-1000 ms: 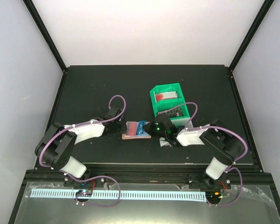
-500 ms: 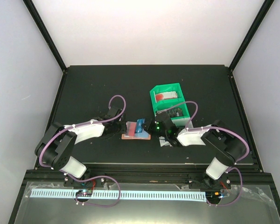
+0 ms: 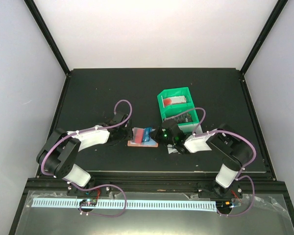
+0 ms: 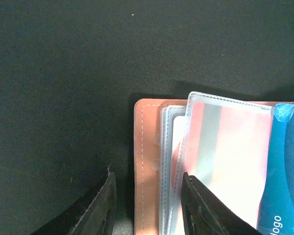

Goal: Put the credit cards into the card holder
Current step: Insert the credit card into the card holder.

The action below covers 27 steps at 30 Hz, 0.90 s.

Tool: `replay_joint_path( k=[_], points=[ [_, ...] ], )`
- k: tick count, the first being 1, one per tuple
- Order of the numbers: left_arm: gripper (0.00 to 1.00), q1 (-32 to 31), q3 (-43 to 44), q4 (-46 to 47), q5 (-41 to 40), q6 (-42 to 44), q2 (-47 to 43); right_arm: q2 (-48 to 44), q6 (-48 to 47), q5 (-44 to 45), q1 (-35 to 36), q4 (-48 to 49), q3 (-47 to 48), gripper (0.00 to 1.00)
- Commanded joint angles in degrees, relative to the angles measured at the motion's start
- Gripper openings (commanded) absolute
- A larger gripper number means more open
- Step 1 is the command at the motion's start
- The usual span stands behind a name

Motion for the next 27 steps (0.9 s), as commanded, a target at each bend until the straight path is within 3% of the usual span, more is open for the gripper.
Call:
replay_joint_path(
  k=[1, 27],
  points=[
    [0.38, -0.08, -2.64, -8.2, 0.08, 0.17, 1.48, 1.58, 0.75, -0.61, -0.05, 0.67, 1.31, 0.01],
    [0.44, -0.08, -2.91, -7.17, 1.6, -0.1, 1.3, 3.24, 4.58, -1.79, 1.66, -0.45, -1.82, 0.01]
  ],
)
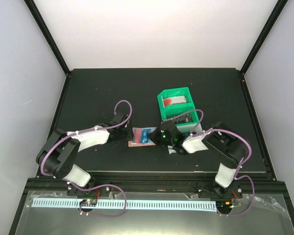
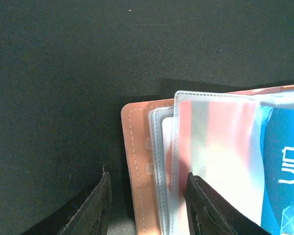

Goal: Put the credit cards into the card holder
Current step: Insert the credit card into the card holder.

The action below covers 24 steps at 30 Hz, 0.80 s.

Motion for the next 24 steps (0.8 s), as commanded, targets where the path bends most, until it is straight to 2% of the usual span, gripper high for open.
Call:
replay_joint_path(
  k=[1, 6, 24],
  points=[
    [0.45, -0.02, -2.51, -7.25, 0.72, 0.05, 1.72, 0.01, 0.9, -0.29, 1.11, -3.84, -2.02, 0.01],
    [0.46, -0.11, -2.51, -7.24, 0.7, 0.05, 1.85, -0.25, 0.38, 0.31, 1.71, -5.96, -1.24, 0.01],
    [0.53, -0.01, -3.3, -6.38, 1.69, 0.11, 1.06, 8.2, -6.9, -2.48, 1.62, -5.46, 8.73, 0.01]
  ],
)
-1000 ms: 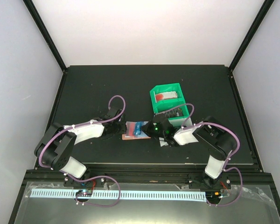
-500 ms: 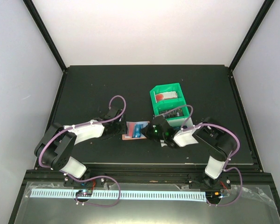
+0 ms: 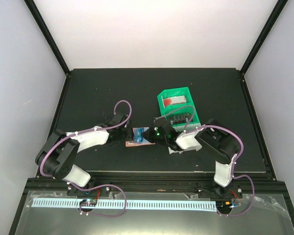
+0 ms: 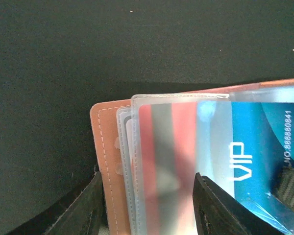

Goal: Put the credit cards into the card holder
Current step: Insert the credit card into the card holder.

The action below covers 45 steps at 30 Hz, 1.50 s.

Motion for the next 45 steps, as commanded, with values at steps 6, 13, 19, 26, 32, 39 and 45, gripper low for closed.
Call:
replay_joint_path(
  k=[6, 13, 19, 26, 32, 39, 45],
  points=[
    [0.55, 0.0, -3.07, -6.25, 2.04, 0.08, 1.53, 4.84, -4.09, -1.5, 0.55, -2.52, 3.11, 0.05],
    [0.57, -0.08, -3.3, -6.17, 1.68, -0.1, 0.89, 3.47, -7.31, -1.61, 0.53, -5.22, 3.77, 0.15],
    [0.63, -0.08, -3.67, -5.82, 0.75, -0.78, -0.85, -0.41, -13.22, 4.26, 0.59, -17.49, 6.98, 0.36],
    [0.65, 0.03, -4.22, -4.17, 0.95, -2.11, -1.93, -1.04, -18.06, 9.08, 1.11, -26.96, 11.04, 0.48],
    [0.64, 0.43, -4.56, -1.94, 3.39, -2.58, -2.31, 0.86, -22.46, 12.52, 2.49, -34.45, 16.94, 0.48],
    [0.54, 1.01, -4.41, 0.83, 5.83, -2.75, 0.21, 5.22, -27.7, 9.07, 3.27, -36.62, 21.51, 0.43],
    [0.48, 0.97, -4.8, 3.15, 8.56, -2.14, 1.38, 5.16, -29.78, 5.94, 3.43, -32.36, 20.6, 0.4]
  ],
)
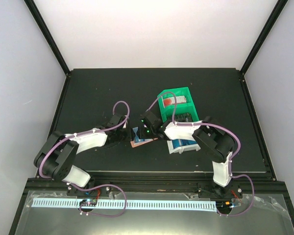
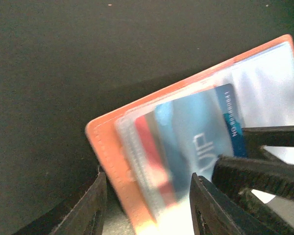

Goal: Put the credit cards into the card holder
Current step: Insert the credit card into the card holder.

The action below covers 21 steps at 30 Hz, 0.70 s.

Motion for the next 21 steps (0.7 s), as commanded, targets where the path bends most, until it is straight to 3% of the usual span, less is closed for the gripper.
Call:
replay_joint_path(
  k=[1, 9, 14, 21],
  points=[
    [0.48, 0.02, -1.85, -2.15, 4.54, -0.13, 3.16, 0.73, -3.74, -2.89, 0.57, 2.0, -0.66, 0.4],
    [0.44, 0.06, -1.67, -1.32, 5.22, 0.99, 3.52, -0.06, -11.15, -5.74, 0.65, 3.52, 0.19, 0.37],
    [0.44, 0.11, -2.02, -2.03, 2.79, 0.56, 1.62, -3.43, -11.18, 7.05, 0.65, -5.25, 1.98, 0.39],
    [0.53, 0.2, -3.9, -2.7, -0.04, -0.87, -4.0, -8.39, -11.75, 25.05, 0.65, -16.5, 3.28, 0.48]
  ],
)
